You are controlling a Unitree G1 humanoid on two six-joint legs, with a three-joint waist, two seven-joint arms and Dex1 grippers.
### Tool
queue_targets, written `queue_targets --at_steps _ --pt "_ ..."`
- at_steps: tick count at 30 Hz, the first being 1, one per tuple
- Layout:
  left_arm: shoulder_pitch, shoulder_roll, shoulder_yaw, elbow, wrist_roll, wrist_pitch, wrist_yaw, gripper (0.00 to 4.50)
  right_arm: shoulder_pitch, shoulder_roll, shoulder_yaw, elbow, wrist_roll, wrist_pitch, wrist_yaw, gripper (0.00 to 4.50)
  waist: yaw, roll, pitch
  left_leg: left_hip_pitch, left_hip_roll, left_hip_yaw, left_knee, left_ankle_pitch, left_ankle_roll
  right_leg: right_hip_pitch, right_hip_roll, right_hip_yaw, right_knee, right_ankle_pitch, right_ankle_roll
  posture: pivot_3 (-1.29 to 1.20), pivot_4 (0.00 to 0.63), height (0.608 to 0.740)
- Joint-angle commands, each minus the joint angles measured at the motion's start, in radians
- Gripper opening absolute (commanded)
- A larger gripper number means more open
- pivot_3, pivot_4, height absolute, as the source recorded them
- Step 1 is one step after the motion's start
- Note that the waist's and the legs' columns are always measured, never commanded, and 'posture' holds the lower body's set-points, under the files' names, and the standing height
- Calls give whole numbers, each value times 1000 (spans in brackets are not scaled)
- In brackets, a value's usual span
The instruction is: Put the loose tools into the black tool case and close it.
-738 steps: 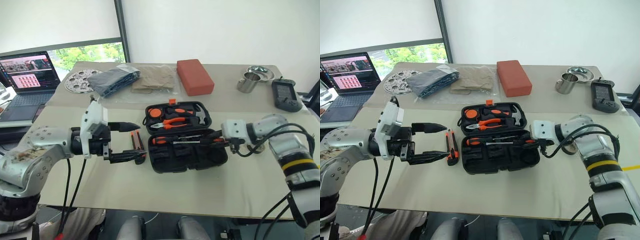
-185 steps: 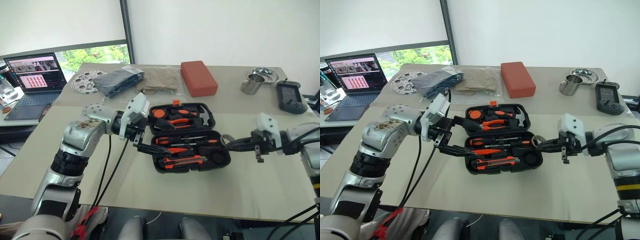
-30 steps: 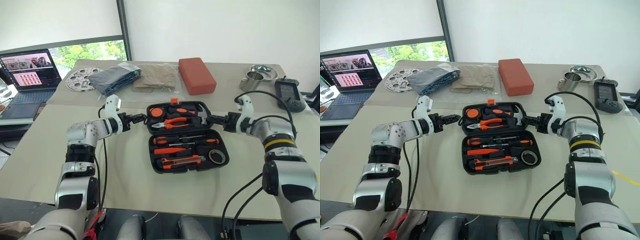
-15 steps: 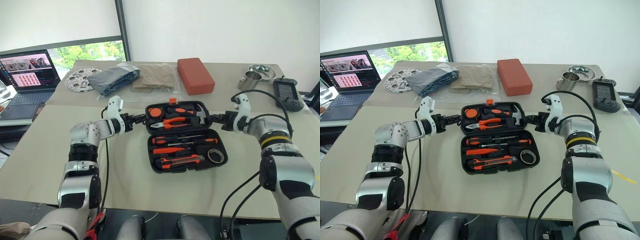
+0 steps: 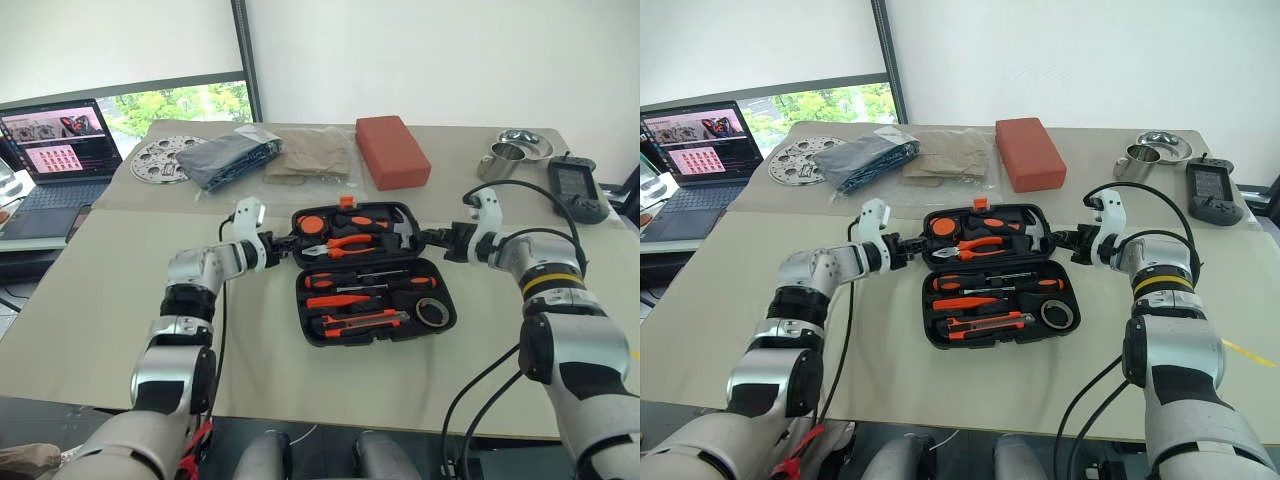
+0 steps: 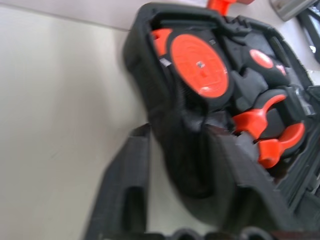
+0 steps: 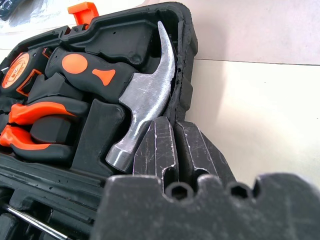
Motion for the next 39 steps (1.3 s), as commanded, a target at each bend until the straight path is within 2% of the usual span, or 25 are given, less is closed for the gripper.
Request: queue_targets --at_steps 1,9,19,23,30,32,35,39 --pt "-21 -3 3 12 10 -11 -7 40 -1 -9 -18 -41 5 -15 13 0 0 0 0 0 0 0 0 0 0 0 0 0 0 0 0 0 150 727" --pt "-21 0 1 22 22 -22 -32 40 29 -21 -30 -105 24 -10 39 0 1 0 0 1 0 0 0 0 0 0 0 0 0 0 0 0 150 727" --pt "-96 28 -25 116 93 -210 -120 40 249 -31 -108 -518 123 74 20 0 2 0 0 0 0 2 0 1 -1 0 0 0 -1 0 0 0 150 727" --pt "-135 29 -41 129 123 -344 -169 40 335 -27 -169 -702 182 105 -29 0 2 1 0 -4 0 3 0 1 -1 -3 1 0 0 0 0 0 150 727" --pt "-153 30 -55 91 147 -512 -248 40 428 -19 -236 -867 256 92 -91 0 8 1 0 -7 -1 3 0 1 -1 -5 1 0 -1 0 0 0 150 727" --pt "-137 32 -72 63 164 -560 -264 40 450 -15 -241 -896 266 61 -88 0 10 1 0 -8 -1 3 0 0 0 -5 1 0 -1 0 0 0 150 727" --pt "-34 55 -148 -53 231 -692 -316 40 509 7 -243 -949 267 -46 -67 0 10 1 0 -9 -1 3 -1 0 0 -5 1 0 -3 0 0 0 150 727" --pt "54 66 -163 -130 243 -752 -330 40 568 1 -207 -968 225 -165 -42 0 14 2 0 -9 -1 3 0 0 0 -5 1 0 -3 0 0 0 150 727"
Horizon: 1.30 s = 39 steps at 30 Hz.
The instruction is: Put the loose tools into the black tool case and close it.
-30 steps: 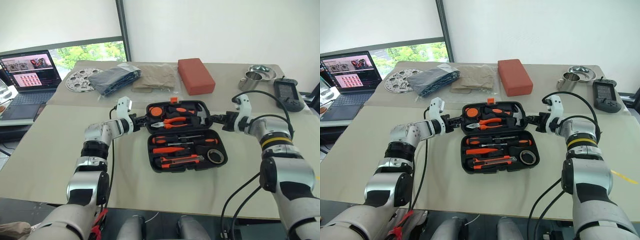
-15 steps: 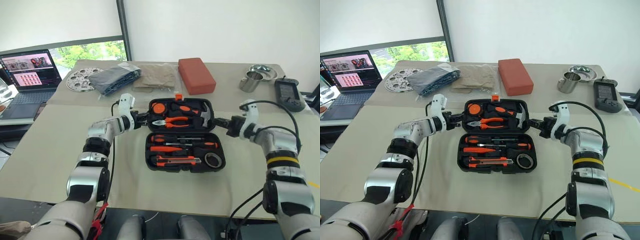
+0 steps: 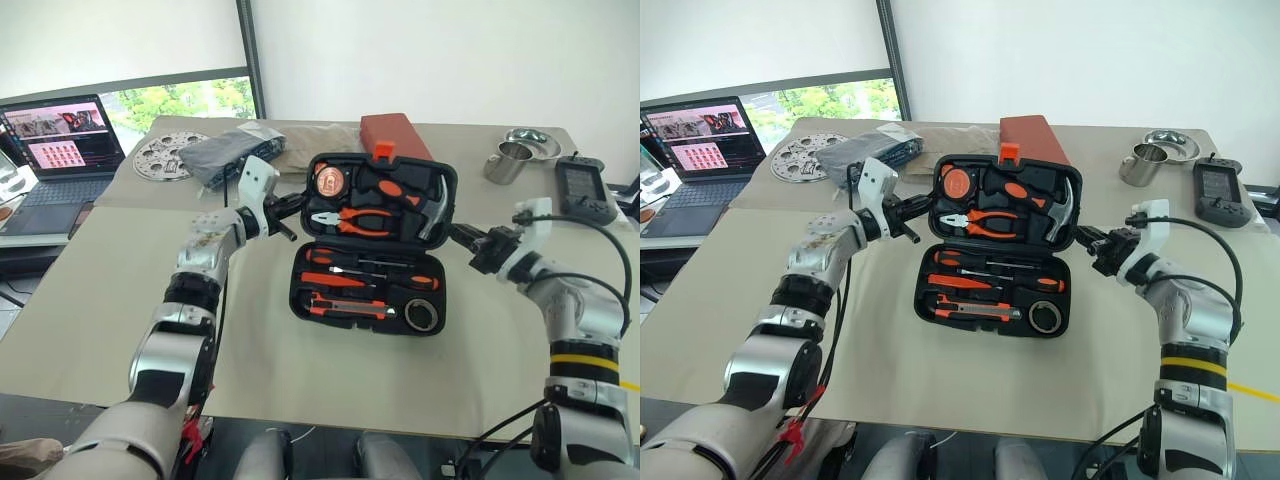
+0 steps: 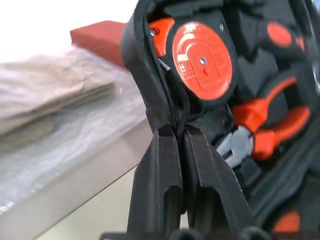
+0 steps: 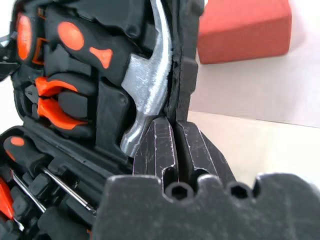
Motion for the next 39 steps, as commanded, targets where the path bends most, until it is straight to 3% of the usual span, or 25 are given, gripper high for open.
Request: queue_targets --at_steps 1,6,16,22,23,29,33,36,39 --pt "57 25 -22 -115 25 -115 -34 40 17 -19 -4 -77 -24 -172 34 0 3 0 0 0 0 0 0 0 0 0 0 0 0 0 0 0 150 727" --pt "131 59 -51 -73 111 -354 -8 40 44 -35 37 -20 -115 -382 55 0 5 0 0 1 0 0 1 0 0 0 0 1 0 0 0 0 150 727" --pt "134 100 -102 117 277 -883 114 40 90 -67 97 76 -254 -765 87 0 17 0 0 4 0 2 2 0 1 1 0 2 -1 0 0 0 150 727" --pt "130 183 -179 227 474 -1164 243 40 162 -120 132 185 -359 -1098 87 0 19 0 0 6 0 3 2 0 1 3 0 3 -1 0 0 0 150 727" --pt "135 206 -201 239 509 -1202 248 8 178 -139 142 210 -385 -1168 88 360 20 0 0 7 0 3 1 0 1 3 0 3 -1 0 0 0 150 727" --pt "183 322 -241 305 640 -1388 373 2003 227 -284 151 496 -590 -1561 -78 2245 15 -1 0 13 1 8 1 -1 3 7 -2 6 -2 0 0 0 150 727" --pt "201 388 -241 357 644 -1471 430 3542 257 -339 153 606 -579 -1636 -140 2338 3 -2 1 16 4 12 0 -1 3 7 -4 7 -2 0 0 0 150 727" --pt "205 401 -235 396 499 -1469 371 4431 331 -307 140 526 -362 -1502 -29 2338 -9 -4 2 20 5 14 0 -1 3 11 -5 7 -2 0 -1 0 150 727" --pt "198 329 -180 324 188 -1230 145 4431 493 -299 144 175 -78 -1140 85 2338 -10 -3 1 22 6 13 0 -1 3 16 -5 6 -2 -1 -1 0 150 727"
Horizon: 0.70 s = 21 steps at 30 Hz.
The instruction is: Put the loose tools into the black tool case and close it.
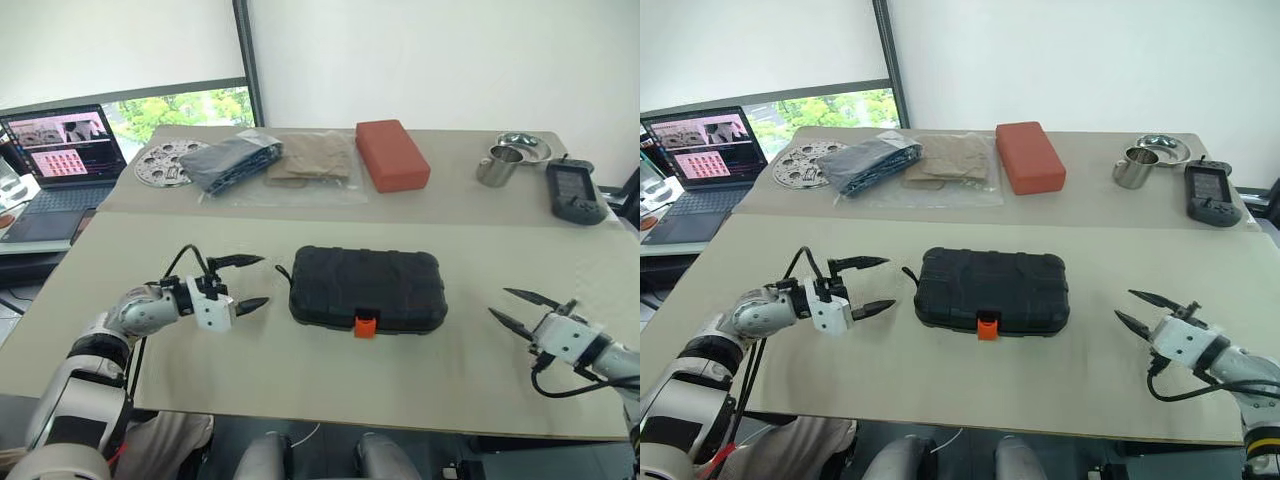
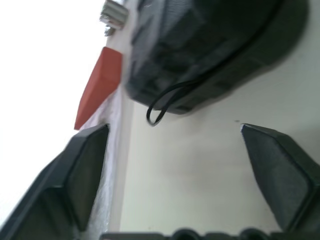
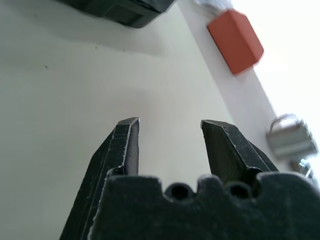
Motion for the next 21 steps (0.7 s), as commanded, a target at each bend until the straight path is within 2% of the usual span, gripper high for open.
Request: queue_targets --at_steps 1,6,9,14,19,21 --pt "-16 -66 80 -95 -341 247 -229 4431 139 -8 -19 -385 313 381 104 2338 2 2 -1 -1 0 0 1 0 0 0 0 0 1 0 0 0 150 727" --pt "-69 -162 120 -315 -592 657 -469 4431 418 -91 -62 -893 660 894 146 2338 3 2 -1 -3 0 -2 3 0 0 0 1 -3 2 0 1 0 150 727" --pt "-107 -213 100 -437 -657 880 -579 4431 486 -140 -39 -1057 678 1047 153 2338 2 1 -1 -5 -1 -5 5 0 0 1 4 -4 0 -1 2 0 150 727" --pt "-158 -289 70 -522 -663 1067 -682 4431 421 -138 44 -1120 596 1166 152 2338 -3 -4 1 -6 -3 -6 5 0 0 1 5 -3 -1 -4 7 0 150 727" --pt "-211 -360 0 -492 -592 1099 -793 4431 244 -76 220 -1036 433 1186 191 2338 3 -5 1 -6 -4 -7 8 0 0 -1 6 -2 -1 -4 7 0 150 727" --pt "-216 -366 -18 -456 -548 1070 -817 4431 142 0 240 -947 365 1132 152 2338 2 -5 2 -8 -4 -7 8 0 0 -2 6 -2 -1 -4 7 0 150 727"
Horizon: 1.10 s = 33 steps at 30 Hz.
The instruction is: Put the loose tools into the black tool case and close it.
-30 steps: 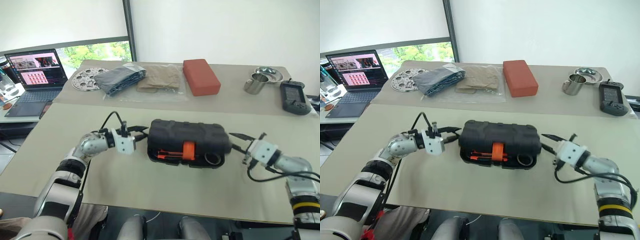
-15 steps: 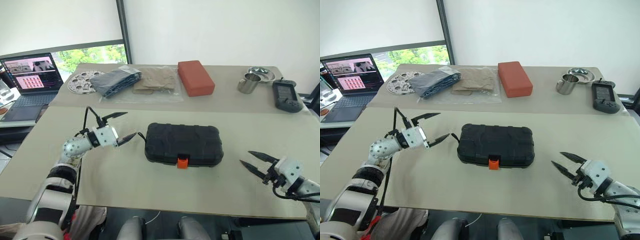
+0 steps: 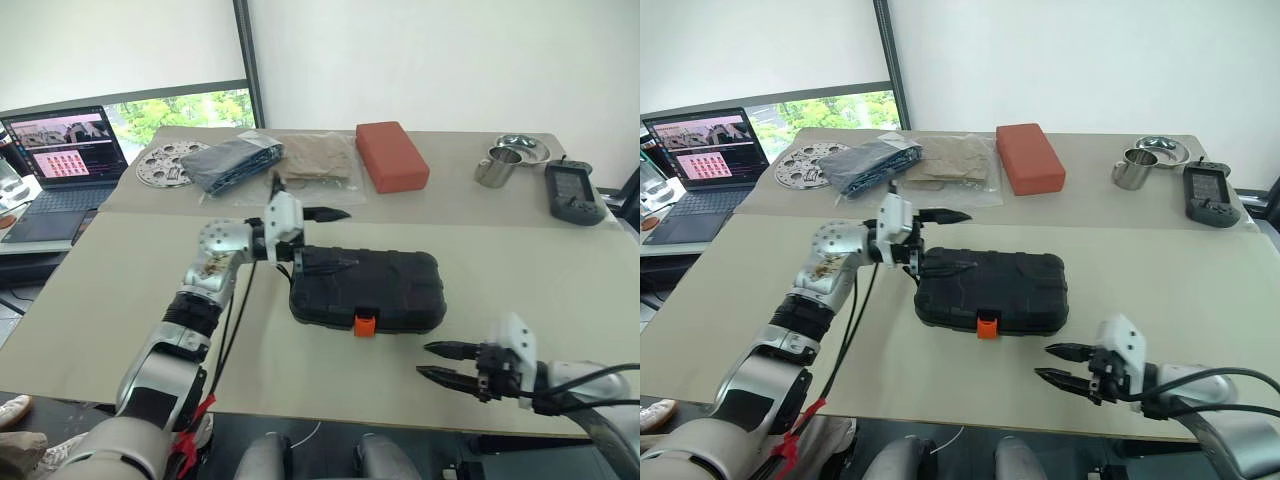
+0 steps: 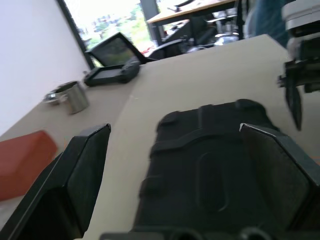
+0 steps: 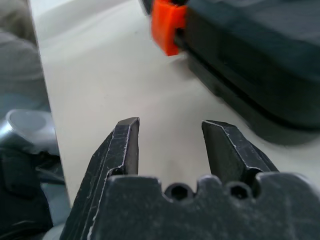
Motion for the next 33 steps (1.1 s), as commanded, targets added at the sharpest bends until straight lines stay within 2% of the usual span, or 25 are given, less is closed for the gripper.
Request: queue_targets --at_steps 1,4,7,11,14,23,29,33 --pt "-32 -5 -12 50 54 -19 -40 4431 -152 104 23 133 -115 -76 -49 2338 -4 -1 0 0 0 0 0 0 0 0 0 0 0 0 0 0 150 727" --pt "-59 -34 3 157 88 -15 -20 4431 -332 185 7 341 -231 -168 -125 2338 -8 -1 0 0 0 0 0 0 0 -3 1 2 2 0 0 0 150 727" --pt "-89 -55 11 252 131 -51 6 4431 -464 222 -16 524 -314 -246 -197 2338 -4 0 0 -4 -1 0 0 2 4 -7 0 3 3 3 -2 0 150 727" --pt "-127 -83 29 359 174 -73 63 4431 -521 245 -50 604 -323 -255 -215 2338 7 4 -3 -6 -1 0 0 2 4 -8 0 2 3 5 -6 0 150 727" --pt "-147 -102 36 422 214 -84 129 4431 -486 249 -72 533 -294 -198 -203 2338 15 6 -4 -7 -1 -1 -1 1 7 -8 1 1 3 5 -6 0 150 727" --pt "-141 -153 60 480 262 -49 213 4431 -296 260 -90 117 -205 126 -270 2338 23 7 -6 -8 -1 -2 0 1 7 -8 1 1 3 5 -6 0 150 727" --pt "-130 -174 38 485 320 -61 261 4431 -280 331 -54 -19 -220 274 -385 2338 21 6 -7 -8 -1 -2 1 1 7 -8 1 1 3 5 -5 0 150 727" --pt "-136 -186 49 487 324 -55 269 4431 -296 370 -47 -37 -235 317 -429 2338 24 5 -7 -8 -1 -2 1 1 7 -8 2 1 3 5 -5 0 150 727"
